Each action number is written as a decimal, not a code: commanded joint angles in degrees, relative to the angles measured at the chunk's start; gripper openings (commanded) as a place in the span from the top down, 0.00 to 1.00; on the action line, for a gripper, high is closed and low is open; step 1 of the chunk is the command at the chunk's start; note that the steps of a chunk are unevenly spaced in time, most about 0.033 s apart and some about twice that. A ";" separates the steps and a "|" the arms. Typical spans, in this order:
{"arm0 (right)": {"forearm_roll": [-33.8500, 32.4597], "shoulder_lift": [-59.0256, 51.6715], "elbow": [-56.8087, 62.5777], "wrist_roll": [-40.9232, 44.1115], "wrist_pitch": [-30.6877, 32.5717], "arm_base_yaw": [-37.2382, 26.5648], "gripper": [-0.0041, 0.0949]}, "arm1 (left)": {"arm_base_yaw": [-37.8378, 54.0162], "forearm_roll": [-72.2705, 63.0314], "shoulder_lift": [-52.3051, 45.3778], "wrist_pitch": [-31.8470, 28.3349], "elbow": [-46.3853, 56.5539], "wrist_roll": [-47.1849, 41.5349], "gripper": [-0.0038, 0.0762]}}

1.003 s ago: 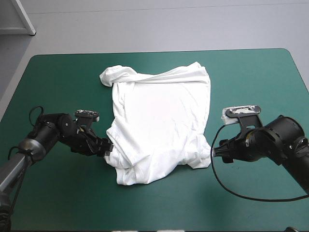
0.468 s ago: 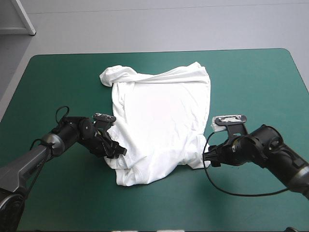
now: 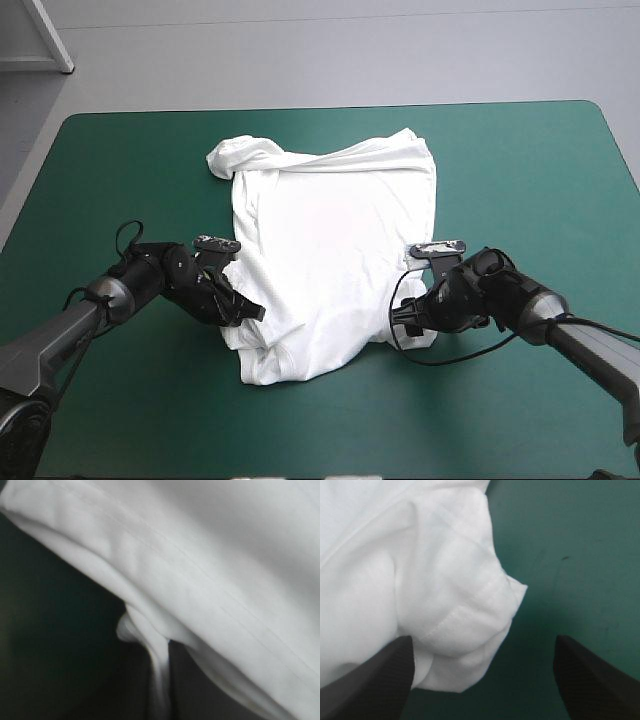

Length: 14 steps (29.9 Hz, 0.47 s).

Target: Fold the cloth

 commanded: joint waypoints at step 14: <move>8.59 2.49 4.67 -1.01 -11.59 0.53 0.93 | -0.38 -0.73 -1.25 0.00 -0.18 -0.31 0.96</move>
